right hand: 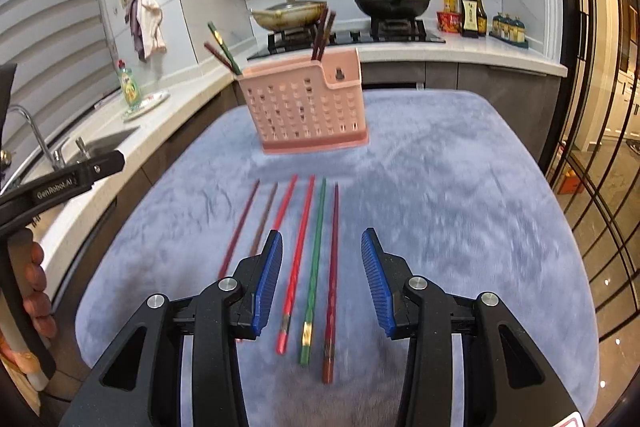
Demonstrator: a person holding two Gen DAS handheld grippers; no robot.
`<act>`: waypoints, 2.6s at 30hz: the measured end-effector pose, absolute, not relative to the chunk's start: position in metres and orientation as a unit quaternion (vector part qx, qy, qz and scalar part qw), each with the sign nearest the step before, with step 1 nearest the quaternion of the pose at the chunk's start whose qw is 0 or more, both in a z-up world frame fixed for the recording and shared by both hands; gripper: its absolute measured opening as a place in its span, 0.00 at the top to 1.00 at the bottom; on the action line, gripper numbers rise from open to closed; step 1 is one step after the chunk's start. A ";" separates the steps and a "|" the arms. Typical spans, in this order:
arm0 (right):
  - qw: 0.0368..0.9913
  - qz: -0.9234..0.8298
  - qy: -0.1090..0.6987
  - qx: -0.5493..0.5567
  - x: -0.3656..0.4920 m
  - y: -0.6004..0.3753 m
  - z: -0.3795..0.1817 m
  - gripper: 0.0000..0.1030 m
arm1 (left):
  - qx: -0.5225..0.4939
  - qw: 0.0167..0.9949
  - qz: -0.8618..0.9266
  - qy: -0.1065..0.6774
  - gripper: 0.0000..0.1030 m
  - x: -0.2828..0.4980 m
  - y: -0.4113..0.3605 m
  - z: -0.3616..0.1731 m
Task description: Organize utensils
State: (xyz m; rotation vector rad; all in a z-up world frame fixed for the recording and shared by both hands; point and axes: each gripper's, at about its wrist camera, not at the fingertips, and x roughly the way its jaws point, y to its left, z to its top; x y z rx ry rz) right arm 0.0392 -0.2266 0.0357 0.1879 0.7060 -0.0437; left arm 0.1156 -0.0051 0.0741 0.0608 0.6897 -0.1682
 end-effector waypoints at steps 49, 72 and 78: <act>0.900 -0.045 0.425 0.086 0.023 -0.226 -0.051 0.93 | 0.029 0.883 -0.119 0.454 0.32 0.078 -0.023 -0.034; 0.900 -0.045 0.424 0.086 0.022 -0.227 -0.052 0.93 | 0.045 0.870 -0.117 0.477 0.67 0.089 -0.037 -0.057; 0.900 -0.045 0.424 0.085 0.021 -0.226 -0.051 0.93 | 0.037 0.866 -0.128 0.481 0.90 0.092 -0.031 -0.055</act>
